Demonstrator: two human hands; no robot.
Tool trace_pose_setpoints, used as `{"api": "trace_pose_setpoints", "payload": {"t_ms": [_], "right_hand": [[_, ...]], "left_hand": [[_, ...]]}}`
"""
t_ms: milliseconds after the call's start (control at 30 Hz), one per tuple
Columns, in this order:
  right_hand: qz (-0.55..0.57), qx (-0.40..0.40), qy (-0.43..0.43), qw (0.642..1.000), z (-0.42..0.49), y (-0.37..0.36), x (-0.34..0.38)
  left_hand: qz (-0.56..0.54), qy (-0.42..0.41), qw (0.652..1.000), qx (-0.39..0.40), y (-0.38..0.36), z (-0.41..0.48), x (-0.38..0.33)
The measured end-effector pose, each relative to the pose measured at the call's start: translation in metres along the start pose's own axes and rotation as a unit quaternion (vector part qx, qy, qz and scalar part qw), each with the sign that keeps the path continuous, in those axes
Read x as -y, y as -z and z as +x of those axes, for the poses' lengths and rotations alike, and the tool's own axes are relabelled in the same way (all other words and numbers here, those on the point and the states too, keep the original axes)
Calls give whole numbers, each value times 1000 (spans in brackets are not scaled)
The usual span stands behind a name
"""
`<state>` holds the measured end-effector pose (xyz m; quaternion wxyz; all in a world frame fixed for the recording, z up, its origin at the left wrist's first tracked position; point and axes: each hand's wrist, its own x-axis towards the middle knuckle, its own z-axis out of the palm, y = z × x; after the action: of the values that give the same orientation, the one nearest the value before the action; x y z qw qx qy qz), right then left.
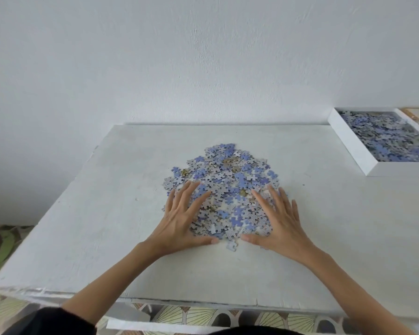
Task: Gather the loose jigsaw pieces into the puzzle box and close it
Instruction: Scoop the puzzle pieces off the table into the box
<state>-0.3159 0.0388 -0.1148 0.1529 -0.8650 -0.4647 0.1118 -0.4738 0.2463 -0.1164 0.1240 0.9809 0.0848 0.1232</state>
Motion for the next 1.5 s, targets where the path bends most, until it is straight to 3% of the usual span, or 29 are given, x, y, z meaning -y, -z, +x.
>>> {"api": "trace_pose_setpoints", "payload": {"t_ms": [167, 433, 600, 867, 1267, 1400, 1500], "right_hand": [[-2, 74, 46, 996, 6, 11, -17], [-35, 69, 83, 994, 43, 8, -14], [-70, 3, 129, 989, 48, 5, -15], [38, -87, 172, 981, 50, -4, -15], [99, -150, 148, 973, 61, 4, -18], [95, -82, 91, 988, 89, 10, -26], [85, -21, 73, 993, 116, 15, -27]], "left_hand": [[-22, 44, 997, 63, 2, 3, 13], [-20, 33, 992, 119, -2, 33, 8], [6, -1, 998, 65, -7, 32, 8], [-10, 2, 1000, -4, -12, 37, 2], [-78, 17, 997, -14, -8, 37, 1], [-26, 29, 998, 49, -11, 27, 2], [-38, 36, 997, 51, -11, 25, -1]]}}
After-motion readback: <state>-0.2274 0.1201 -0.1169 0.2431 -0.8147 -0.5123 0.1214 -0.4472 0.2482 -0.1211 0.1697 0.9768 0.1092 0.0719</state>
